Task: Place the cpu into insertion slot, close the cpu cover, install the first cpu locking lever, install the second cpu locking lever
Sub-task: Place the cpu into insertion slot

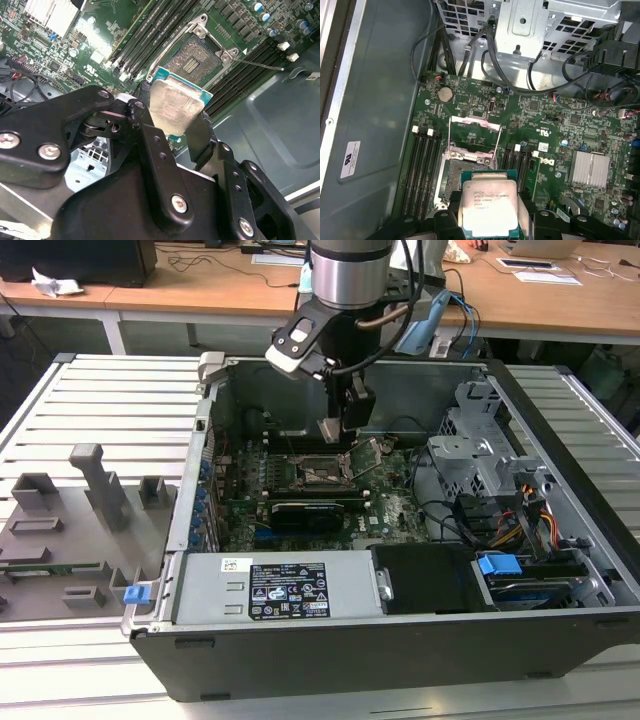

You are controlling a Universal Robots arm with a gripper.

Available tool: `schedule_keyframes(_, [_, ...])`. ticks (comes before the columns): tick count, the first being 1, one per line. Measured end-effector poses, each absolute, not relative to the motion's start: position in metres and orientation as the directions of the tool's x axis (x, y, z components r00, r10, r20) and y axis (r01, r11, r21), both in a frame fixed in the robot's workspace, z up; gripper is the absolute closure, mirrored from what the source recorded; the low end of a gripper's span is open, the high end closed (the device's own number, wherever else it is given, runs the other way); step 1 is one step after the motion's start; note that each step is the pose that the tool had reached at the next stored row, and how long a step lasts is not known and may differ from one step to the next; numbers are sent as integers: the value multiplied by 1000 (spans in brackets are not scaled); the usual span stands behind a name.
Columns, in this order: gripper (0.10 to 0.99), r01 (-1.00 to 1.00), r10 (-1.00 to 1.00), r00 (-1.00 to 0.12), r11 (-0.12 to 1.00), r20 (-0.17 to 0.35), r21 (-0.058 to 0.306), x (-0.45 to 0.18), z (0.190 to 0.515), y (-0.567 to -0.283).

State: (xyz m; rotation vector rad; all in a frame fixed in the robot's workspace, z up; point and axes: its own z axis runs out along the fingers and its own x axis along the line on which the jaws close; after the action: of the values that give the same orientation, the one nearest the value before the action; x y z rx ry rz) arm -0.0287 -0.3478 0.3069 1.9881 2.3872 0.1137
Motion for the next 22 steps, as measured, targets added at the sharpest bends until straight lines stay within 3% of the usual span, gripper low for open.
schedule_keyframes(15, [561, 982, 984, -177, 175, 21, 76, -29, 298, -348])
schedule_keyframes(22, [561, 993, 996, -89, 87, 22, 77, -29, 294, -348])
